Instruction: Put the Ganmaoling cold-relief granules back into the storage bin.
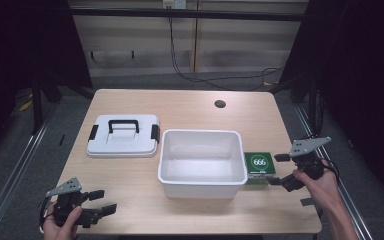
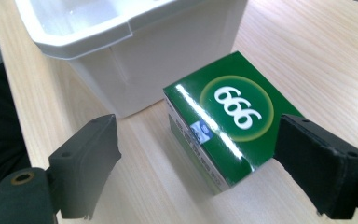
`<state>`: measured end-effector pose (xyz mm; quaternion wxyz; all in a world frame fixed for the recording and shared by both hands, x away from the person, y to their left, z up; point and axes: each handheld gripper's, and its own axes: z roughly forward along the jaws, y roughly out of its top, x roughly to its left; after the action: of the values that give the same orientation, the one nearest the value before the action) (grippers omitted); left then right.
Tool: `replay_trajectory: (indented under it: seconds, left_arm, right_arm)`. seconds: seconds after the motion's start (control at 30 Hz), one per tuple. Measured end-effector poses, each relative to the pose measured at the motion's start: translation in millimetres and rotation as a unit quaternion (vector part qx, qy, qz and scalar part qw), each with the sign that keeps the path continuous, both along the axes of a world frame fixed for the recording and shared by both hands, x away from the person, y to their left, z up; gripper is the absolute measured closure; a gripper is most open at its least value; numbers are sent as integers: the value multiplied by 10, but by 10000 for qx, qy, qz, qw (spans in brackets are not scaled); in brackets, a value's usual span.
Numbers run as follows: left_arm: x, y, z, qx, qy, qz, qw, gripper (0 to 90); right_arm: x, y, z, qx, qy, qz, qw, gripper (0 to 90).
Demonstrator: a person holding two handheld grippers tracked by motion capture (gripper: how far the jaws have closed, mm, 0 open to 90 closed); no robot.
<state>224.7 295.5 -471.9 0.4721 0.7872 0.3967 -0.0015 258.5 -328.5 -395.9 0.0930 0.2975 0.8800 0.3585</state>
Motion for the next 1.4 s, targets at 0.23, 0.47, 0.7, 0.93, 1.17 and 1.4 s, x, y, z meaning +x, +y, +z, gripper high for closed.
replay_trajectory:
  seconds: [0.23, 0.47, 0.7, 0.93, 1.17, 1.4]
  left_arm:
    - [-1, 2, 2, 7, -8, -7, 10000, 171]
    - [2, -3, -1, -4, 0, -19, 10000, 171]
    - [3, -1, -1, -2, 12, -21, 10000, 170]
    - [5, -5, -3, -3, 17, -38, 10000, 171]
    - [7, -5, -6, -2, 24, -25, 10000, 170]
    - [7, -5, -7, 0, 20, -32, 10000, 171]
  right_arm:
    - [121, 110, 31, -251, 331, 735, 9964, 131]
    - [238, 181, 45, -483, 480, 769, 9947, 131]
    - [374, 198, 124, -684, 519, 864, 9926, 131]
    - [451, 242, 107, -900, 697, 969, 9888, 134]
    - [562, 242, 149, -1021, 778, 987, 9868, 129]
    - [659, 275, 121, -1177, 627, 1088, 9851, 83]
